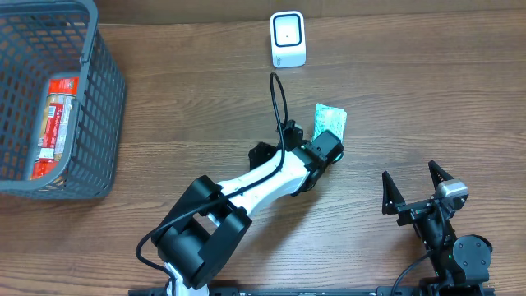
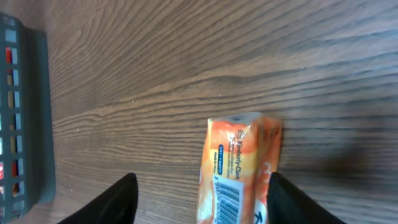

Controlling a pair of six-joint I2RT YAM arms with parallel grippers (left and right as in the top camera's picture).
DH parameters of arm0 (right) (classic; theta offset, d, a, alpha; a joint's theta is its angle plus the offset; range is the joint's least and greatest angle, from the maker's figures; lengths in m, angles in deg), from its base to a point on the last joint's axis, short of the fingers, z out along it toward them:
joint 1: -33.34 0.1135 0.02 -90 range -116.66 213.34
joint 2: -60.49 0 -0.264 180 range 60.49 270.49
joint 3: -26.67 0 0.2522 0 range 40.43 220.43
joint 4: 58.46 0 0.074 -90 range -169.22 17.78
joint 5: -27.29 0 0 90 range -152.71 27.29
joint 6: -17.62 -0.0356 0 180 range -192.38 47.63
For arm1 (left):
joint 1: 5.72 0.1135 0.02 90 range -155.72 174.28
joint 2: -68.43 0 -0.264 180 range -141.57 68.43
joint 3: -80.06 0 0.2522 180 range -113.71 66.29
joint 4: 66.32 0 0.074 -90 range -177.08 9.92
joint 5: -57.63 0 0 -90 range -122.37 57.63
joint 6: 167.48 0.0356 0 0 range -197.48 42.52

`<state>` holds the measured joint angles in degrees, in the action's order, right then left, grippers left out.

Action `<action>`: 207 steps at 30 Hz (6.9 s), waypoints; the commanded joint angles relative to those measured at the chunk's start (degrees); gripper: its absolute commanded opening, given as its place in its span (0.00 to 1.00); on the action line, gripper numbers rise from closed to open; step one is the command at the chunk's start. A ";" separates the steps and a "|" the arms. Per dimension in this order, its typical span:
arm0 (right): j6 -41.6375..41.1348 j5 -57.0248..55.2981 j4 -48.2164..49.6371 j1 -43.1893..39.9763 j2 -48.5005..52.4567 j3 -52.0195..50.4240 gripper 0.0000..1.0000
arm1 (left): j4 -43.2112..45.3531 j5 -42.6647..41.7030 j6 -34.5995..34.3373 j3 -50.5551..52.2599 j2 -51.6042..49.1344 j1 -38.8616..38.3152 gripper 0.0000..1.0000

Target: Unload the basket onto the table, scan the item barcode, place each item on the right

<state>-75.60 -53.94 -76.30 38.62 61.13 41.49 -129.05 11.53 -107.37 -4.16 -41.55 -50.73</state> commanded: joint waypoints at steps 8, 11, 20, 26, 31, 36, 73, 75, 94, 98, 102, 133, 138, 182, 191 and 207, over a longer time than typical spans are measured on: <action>-0.15 0.33 0.24 -0.15 -0.42 -0.61 1.00 | -7.45 -15.23 -0.50 -10.12 -0.50 3.93 0.80; -0.15 0.33 0.24 -0.15 -0.42 -0.61 1.00 | -7.56 -22.51 1.11 -10.60 -0.50 7.61 0.85; -0.15 0.33 0.24 -0.15 -0.42 -0.61 1.00 | -7.45 -39.65 10.67 -9.90 -0.50 17.57 0.84; -0.13 0.33 0.24 -0.15 -0.42 -0.61 1.00 | -2.34 -39.17 13.20 -5.64 -0.50 17.07 0.84; -0.15 0.33 0.24 -0.15 -0.42 -0.61 1.00 | 1.90 -38.25 12.76 -1.84 -0.50 16.61 0.77; -0.13 0.33 0.24 -0.15 -0.42 -0.61 1.00 | 2.45 -36.13 11.87 -1.62 -0.55 16.81 0.67; -0.15 0.33 0.24 -0.15 -0.42 -0.61 1.00 | 5.29 -40.22 11.47 2.05 -0.61 16.48 0.33; -0.15 0.33 0.24 -0.15 -0.42 -0.61 1.00 | 5.33 -41.00 11.45 2.05 -0.61 16.52 0.53; -0.13 0.33 0.24 -0.15 -0.42 -0.61 1.00 | -10.45 -37.97 6.97 -26.99 2.14 17.86 0.76; -0.15 0.33 0.24 -0.15 -0.42 -0.61 1.00 | -9.70 -39.67 3.80 -28.65 2.14 16.55 0.77; -0.13 0.33 0.24 -0.15 -0.42 -0.61 1.00 | -8.37 -39.50 2.34 -28.30 1.62 14.27 0.78; -0.15 0.33 0.24 -0.09 -0.42 -0.61 1.00 | 2.43 -46.95 2.89 -23.45 -7.67 10.05 0.42; -0.15 0.33 0.24 -0.09 -0.42 -0.61 1.00 | 2.43 -46.97 2.89 -23.45 -7.67 10.05 0.30; -0.15 0.33 0.24 -0.09 -0.42 -0.61 1.00 | -10.21 -52.96 7.43 -24.20 2.01 20.65 0.04; -0.15 0.33 0.24 -0.09 -0.42 -0.61 1.00 | -14.73 -53.90 10.43 -24.20 1.99 22.91 0.04; -0.13 0.33 0.24 -0.09 -0.42 -0.61 1.00 | -12.11 -53.33 4.92 -21.33 0.48 17.53 0.04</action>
<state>-75.62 -53.91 -76.30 38.62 61.13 41.49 -142.03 -41.61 -100.28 -27.13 -41.94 -32.07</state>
